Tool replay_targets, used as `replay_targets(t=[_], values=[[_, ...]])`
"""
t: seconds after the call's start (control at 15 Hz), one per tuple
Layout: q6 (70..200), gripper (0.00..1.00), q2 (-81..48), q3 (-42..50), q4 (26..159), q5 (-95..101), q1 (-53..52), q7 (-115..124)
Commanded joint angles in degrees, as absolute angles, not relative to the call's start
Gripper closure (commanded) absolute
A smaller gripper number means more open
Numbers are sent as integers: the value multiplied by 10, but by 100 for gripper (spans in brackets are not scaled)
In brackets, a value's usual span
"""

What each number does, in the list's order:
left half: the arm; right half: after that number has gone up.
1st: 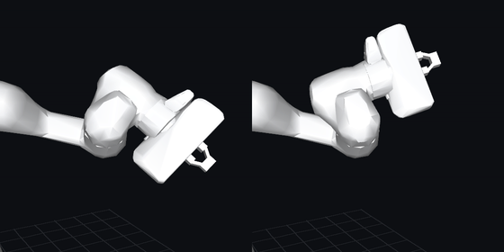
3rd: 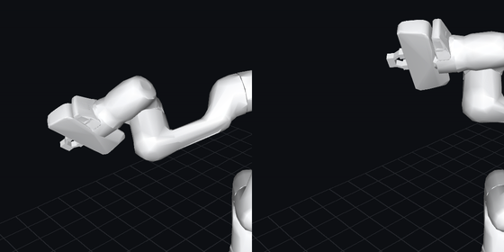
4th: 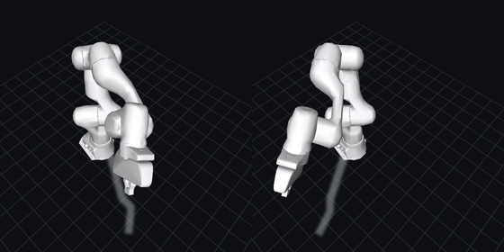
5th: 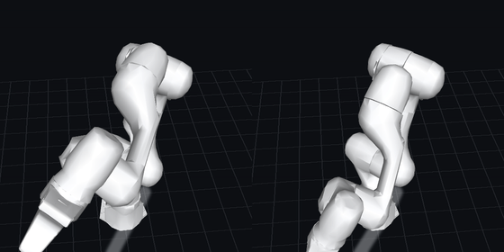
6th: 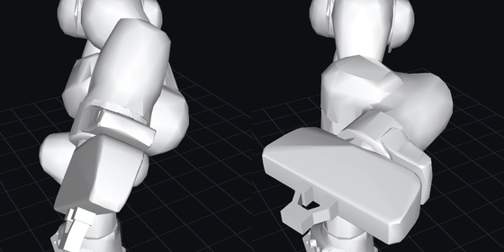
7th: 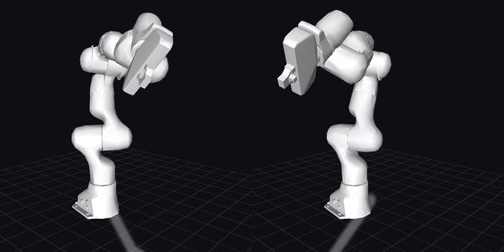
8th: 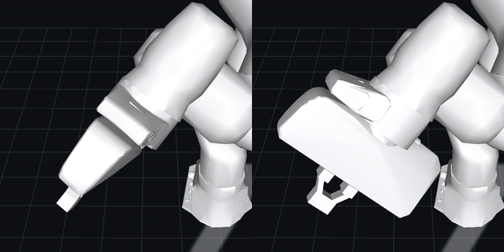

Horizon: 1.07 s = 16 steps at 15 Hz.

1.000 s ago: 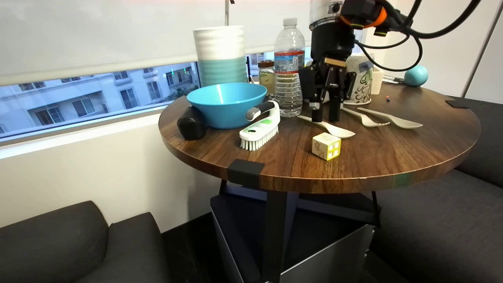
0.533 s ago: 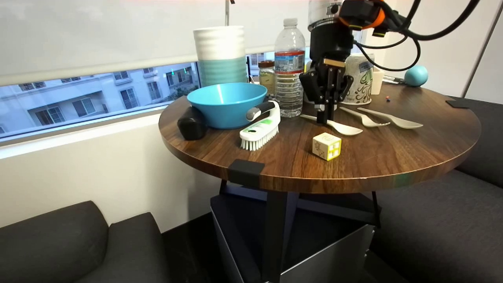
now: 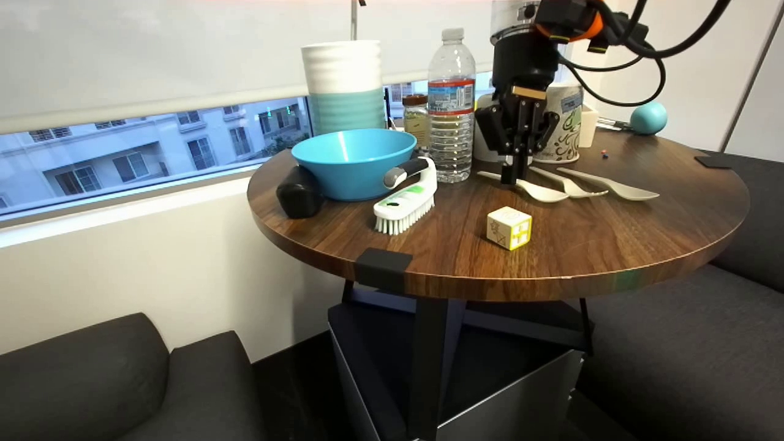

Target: Rearrange the wooden kitchen utensils

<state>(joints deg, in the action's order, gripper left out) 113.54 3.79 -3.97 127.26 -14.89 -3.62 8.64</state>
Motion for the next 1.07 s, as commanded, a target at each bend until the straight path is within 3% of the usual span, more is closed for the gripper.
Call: replay_targets(t=[0.0, 0.73, 0.8, 1.0], values=[[1131, 97, 53, -30, 1279, -146, -27, 124], [1109, 97, 61, -35, 1285, -148, -29, 182], [1109, 62, 62, -35, 1286, -149, -29, 179], [1116, 48, 77, -35, 1289, -145, -28, 178]])
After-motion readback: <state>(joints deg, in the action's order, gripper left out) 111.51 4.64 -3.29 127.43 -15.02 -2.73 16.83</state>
